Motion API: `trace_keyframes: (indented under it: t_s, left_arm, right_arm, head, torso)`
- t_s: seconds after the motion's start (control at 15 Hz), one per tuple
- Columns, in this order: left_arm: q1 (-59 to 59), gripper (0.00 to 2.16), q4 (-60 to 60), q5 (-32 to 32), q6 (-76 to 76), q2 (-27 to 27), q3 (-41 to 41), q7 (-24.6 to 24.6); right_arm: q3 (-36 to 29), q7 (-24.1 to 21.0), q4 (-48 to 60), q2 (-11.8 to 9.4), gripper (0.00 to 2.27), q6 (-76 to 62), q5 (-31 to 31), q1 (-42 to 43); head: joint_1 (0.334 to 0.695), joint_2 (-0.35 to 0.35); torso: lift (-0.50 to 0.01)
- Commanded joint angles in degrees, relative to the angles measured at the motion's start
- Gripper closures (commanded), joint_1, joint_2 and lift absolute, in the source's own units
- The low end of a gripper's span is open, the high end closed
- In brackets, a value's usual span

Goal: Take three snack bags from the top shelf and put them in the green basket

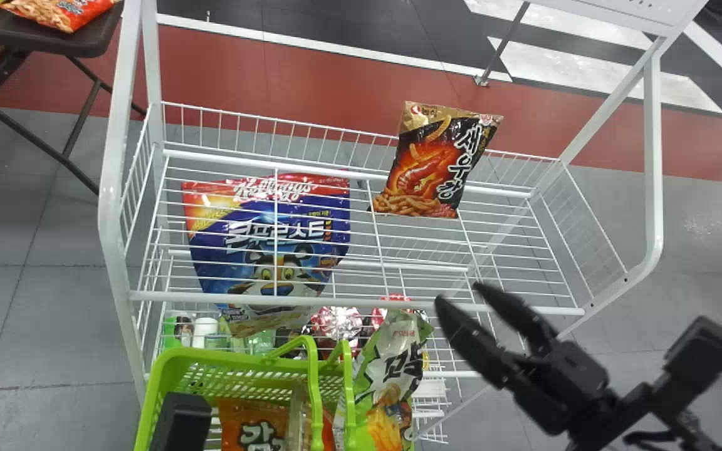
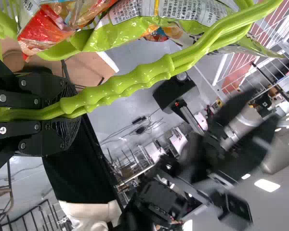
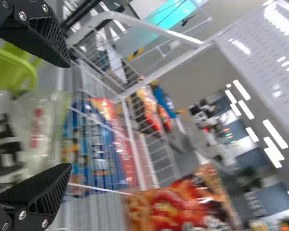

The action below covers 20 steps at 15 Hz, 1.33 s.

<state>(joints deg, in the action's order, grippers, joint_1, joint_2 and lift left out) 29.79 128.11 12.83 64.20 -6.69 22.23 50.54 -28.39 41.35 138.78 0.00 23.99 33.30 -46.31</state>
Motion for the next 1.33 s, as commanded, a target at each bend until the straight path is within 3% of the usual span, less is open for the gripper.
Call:
trace_keyframes:
  t_s: [0.0,0.27,0.53,1.27]
  left_arm:
    - [-0.18,1.58,-0.14,0.00,0.10,0.10,0.09,-0.09]
    - [-0.44,1.58,-0.32,0.27,0.45,0.01,-0.17,-0.18]
    - [0.18,1.58,-0.41,0.79,0.10,-0.34,-1.58,0.70]
    - [1.32,1.58,-0.32,1.94,0.27,-0.60,-4.04,2.54]
  right_arm:
    - [0.00,-2.77,2.11,0.05,0.08,-7.33,-0.25,-0.36]
    - [5.45,-17.27,5.54,0.05,0.07,-15.42,-7.20,-2.73]
    - [14.77,-27.90,2.46,0.05,0.05,-32.82,-16.43,-4.84]
    - [17.49,-28.61,0.09,-0.09,0.05,-34.93,-16.60,-5.37]
  head:
    - [0.695,-0.350]
    - [0.695,-0.350]
    - [0.695,-0.350]
    - [0.695,-0.350]
  torso:
    - [-0.033]
    - [-0.033]
    - [-0.033]
    - [-0.033]
